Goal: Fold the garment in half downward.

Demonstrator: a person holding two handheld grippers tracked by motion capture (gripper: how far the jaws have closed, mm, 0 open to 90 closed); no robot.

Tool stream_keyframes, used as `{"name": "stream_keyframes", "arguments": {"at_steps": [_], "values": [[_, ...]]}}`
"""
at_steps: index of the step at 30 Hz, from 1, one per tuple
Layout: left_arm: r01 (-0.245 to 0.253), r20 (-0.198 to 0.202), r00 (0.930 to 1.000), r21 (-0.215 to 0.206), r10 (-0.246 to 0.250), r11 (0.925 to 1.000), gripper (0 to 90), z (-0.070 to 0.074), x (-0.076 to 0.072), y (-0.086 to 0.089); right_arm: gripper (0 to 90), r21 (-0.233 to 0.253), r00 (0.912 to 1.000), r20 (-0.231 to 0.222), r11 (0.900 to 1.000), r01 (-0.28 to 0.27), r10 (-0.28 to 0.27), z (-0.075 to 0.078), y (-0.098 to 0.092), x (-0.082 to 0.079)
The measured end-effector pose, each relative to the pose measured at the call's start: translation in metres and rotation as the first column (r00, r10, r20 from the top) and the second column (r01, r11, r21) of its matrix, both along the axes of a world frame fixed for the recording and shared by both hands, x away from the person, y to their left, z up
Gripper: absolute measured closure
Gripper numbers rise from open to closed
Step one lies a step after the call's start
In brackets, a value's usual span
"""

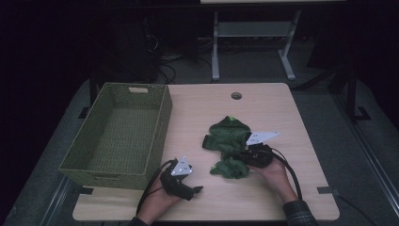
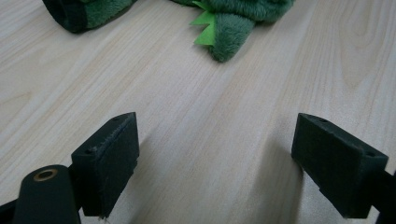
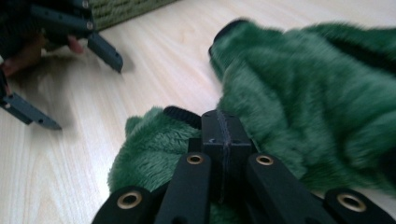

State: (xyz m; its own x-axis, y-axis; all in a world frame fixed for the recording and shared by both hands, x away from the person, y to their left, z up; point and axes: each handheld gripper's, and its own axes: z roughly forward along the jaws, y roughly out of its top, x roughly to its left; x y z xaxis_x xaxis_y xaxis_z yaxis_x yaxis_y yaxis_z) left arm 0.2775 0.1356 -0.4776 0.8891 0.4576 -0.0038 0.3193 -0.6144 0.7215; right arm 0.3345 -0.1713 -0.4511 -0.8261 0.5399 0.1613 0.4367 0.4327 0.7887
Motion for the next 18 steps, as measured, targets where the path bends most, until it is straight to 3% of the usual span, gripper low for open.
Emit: {"name": "stream_keyframes", "arguments": {"at_steps": [7, 13, 17, 18], "values": [[0.0, 0.0, 1.0, 0.0, 0.0, 1.0, 14.4, 0.0, 0.0, 0.0, 89.8, -0.046, 0.9988, -0.036, 0.998, -0.035, 0.034, -0.011, 0.011, -0.01], [0.001, 0.0, 1.0, 0.0, -0.001, 1.0, 14.4, 0.0, 0.0, 0.0, 90.0, -0.056, 0.9983, -0.047, 0.998, -0.037, 0.035, -0.017, 0.016, -0.023], [0.001, -0.001, 1.0, -0.001, -0.001, 1.0, 14.4, 0.0, 0.0, 0.0, 89.3, -0.053, 0.9988, -0.031, 0.998, -0.039, 0.037, -0.014, 0.015, -0.022], [0.001, 0.0, 1.0, -0.001, -0.001, 1.0, 14.4, 0.0, 0.0, 0.0, 85.4, -0.049, 0.9992, -0.024, 0.998, -0.032, 0.031, -0.012, 0.014, -0.022]]}}
